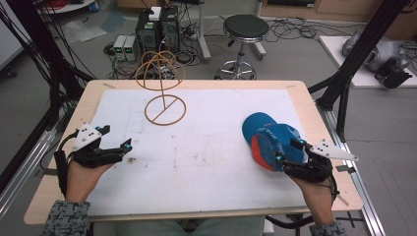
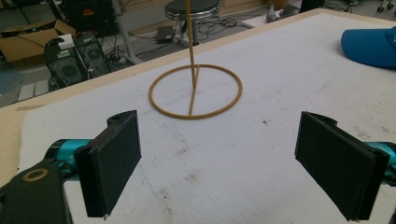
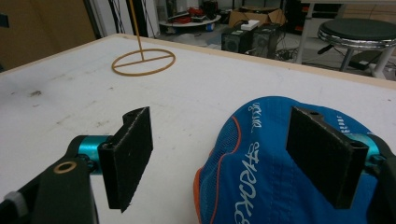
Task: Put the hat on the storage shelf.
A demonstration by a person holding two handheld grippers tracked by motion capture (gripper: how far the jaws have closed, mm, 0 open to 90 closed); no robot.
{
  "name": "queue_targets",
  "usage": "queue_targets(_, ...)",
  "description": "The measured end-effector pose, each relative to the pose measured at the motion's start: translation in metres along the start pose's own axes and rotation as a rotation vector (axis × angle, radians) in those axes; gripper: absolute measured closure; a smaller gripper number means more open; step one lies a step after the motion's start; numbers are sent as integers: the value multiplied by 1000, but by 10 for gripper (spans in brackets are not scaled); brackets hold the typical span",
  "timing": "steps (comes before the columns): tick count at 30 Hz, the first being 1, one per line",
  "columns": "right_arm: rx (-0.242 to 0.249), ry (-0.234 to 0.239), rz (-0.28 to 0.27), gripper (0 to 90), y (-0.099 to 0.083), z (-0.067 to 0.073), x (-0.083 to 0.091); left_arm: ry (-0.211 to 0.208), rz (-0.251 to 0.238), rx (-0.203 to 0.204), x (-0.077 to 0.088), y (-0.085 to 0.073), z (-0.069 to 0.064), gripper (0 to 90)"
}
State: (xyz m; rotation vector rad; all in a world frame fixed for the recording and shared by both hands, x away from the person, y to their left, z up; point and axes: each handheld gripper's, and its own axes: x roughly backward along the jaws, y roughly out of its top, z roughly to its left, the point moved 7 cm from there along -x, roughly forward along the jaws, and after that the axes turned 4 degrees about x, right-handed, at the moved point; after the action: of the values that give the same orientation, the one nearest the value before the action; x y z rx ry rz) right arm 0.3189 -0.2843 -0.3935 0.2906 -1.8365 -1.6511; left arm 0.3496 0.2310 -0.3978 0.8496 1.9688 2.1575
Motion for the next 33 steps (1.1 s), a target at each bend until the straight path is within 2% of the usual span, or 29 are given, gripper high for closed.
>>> queue_targets(4,0,-7,6,225,-1,-1,0,-1,-3,1,0,1,0,146)
queue_targets(9,41,-72,4,225,-2,-8,3,-6,3,1,-1,-1,-1,146)
queue_targets(17,25,-91,9,225,-5,-16,4,-12,10,-6,-2,0,-3,146)
queue_targets(21,47,-114,19,225,-8,-18,0,-15,12,-4,-3,-1,-4,146)
queue_targets(22,62,-124,21,224,-8,-20,-2,-17,11,-4,-3,0,-4,146)
queue_targets(23,98,-151,27,218,-8,-24,-5,-18,10,-3,-2,0,-5,147)
queue_targets(25,108,-162,28,217,-8,-26,-7,-19,10,-6,-2,0,-6,147)
queue_targets(27,117,-168,38,218,-10,-29,-12,-19,9,-9,-2,1,-6,148)
queue_targets(28,133,-189,72,218,-15,-31,-16,-19,8,-7,-2,1,-5,148)
queue_targets(30,137,-198,83,218,-17,-33,-17,-16,9,-1,-2,0,-5,148)
queue_targets(31,130,-225,93,218,-22,-39,-19,-17,13,-4,-3,0,-4,148)
queue_targets(33,110,-230,99,221,-25,-42,-21,-15,15,-3,-3,-1,-4,148)
